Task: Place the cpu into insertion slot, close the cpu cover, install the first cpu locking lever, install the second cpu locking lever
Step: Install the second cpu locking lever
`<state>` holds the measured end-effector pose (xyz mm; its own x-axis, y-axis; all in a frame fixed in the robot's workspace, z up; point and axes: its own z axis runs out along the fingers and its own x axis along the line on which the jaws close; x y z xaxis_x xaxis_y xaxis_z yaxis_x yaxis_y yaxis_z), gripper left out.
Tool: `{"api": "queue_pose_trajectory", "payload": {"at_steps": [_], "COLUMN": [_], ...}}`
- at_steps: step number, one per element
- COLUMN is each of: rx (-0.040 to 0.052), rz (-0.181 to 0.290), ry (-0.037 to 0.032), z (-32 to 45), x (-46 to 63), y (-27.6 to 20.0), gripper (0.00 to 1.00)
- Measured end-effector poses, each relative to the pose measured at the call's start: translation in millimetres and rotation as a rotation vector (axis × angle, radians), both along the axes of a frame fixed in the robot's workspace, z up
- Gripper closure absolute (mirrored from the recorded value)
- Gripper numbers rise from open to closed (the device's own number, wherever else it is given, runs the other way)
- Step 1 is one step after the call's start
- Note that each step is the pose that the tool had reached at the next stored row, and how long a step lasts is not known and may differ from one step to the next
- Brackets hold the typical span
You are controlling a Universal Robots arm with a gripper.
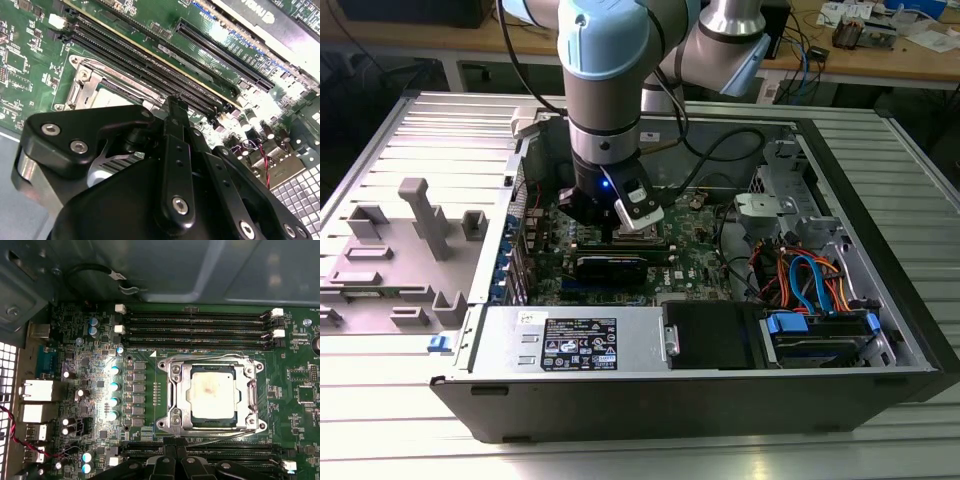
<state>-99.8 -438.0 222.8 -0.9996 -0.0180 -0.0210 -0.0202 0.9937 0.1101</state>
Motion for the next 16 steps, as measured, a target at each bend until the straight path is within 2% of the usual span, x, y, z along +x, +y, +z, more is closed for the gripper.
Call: {"api": "queue_pose_trajectory", "payload": {"at_steps": [4,16], "rx": [0.0034,0.0039], "rz": [0.0,0.0], "ry": [0.0,0.0], "z": [0.0,-0.4], "x": [-0.1,-0.7], "y": [0.0,0.0], "gripper": [0.89,0.89]}}
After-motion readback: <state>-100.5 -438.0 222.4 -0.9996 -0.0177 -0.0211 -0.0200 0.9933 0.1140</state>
